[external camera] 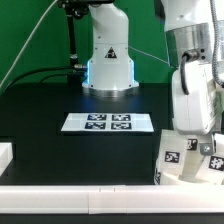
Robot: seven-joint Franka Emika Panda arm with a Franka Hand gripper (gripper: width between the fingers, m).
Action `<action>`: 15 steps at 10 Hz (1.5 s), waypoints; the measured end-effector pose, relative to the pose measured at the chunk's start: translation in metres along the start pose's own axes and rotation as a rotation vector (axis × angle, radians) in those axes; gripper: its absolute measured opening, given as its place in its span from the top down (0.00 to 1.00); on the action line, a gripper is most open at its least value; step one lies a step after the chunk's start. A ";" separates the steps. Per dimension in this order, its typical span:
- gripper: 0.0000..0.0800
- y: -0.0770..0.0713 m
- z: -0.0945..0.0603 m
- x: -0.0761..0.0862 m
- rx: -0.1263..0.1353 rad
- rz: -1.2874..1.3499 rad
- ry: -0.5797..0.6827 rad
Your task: Assemble stool
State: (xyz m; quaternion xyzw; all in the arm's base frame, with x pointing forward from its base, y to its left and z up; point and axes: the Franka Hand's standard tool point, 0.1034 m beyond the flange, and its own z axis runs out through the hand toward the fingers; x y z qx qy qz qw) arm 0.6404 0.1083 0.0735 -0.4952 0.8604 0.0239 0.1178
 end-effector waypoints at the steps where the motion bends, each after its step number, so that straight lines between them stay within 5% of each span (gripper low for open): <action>1: 0.57 0.000 0.000 0.000 0.000 0.016 -0.005; 4: 0.57 0.000 0.000 0.000 -0.004 0.080 -0.026; 6: 0.57 0.001 0.001 0.002 0.017 0.235 -0.066; 7: 0.57 0.002 0.001 0.001 0.039 0.282 -0.078; 9: 0.57 0.007 0.001 -0.002 0.143 0.346 -0.105; 10: 0.57 0.007 0.001 -0.002 0.155 0.354 -0.106; 13: 0.57 0.008 0.001 -0.001 0.151 0.339 -0.105; 15: 0.49 0.009 0.002 -0.001 0.152 0.309 -0.102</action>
Offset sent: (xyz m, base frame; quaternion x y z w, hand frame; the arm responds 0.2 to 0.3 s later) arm 0.0000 0.0000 0.0000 0.0000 0.0000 0.1938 0.9810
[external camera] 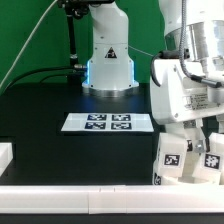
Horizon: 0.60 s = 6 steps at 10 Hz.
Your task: Assemble stool
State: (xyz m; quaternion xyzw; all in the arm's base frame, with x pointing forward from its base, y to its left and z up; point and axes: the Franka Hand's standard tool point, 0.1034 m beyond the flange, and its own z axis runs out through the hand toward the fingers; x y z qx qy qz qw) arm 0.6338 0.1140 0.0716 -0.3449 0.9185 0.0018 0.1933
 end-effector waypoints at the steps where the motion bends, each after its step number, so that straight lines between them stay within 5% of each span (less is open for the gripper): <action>1: 0.27 0.000 0.000 0.000 0.000 -0.002 0.000; 3: 0.21 0.005 -0.010 -0.014 -0.001 -0.022 -0.023; 6: 0.19 0.002 -0.050 -0.037 0.023 -0.036 -0.085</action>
Offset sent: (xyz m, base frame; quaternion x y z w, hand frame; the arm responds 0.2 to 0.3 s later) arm -0.0099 0.0162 0.0421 0.0005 -0.0328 -0.0142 0.9994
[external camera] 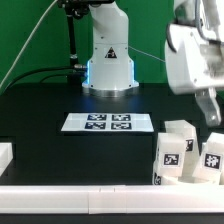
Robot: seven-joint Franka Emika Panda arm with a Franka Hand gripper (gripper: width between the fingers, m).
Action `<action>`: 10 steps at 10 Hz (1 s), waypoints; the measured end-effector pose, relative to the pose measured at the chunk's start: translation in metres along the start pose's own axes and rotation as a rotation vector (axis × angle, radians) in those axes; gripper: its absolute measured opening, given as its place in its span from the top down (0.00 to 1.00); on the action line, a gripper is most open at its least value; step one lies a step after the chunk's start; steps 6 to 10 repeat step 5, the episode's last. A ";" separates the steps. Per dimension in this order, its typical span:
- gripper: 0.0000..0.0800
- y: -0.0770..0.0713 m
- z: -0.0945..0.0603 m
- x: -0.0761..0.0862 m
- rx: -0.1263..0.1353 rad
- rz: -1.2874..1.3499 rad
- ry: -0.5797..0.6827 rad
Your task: Assemble stool
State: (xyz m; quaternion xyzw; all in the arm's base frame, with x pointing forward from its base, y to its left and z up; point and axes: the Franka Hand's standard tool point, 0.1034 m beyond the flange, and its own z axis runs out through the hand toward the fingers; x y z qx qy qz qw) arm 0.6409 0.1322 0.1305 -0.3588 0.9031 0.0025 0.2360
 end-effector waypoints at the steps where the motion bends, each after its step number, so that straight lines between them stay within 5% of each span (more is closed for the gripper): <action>1: 0.19 -0.003 -0.007 -0.007 0.004 -0.015 -0.016; 10: 0.19 -0.001 -0.001 0.000 0.002 -0.016 -0.001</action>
Offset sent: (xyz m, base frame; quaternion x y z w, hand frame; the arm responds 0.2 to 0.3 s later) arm 0.0000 0.0000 0.0000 0.0000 0.0000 0.0000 1.0000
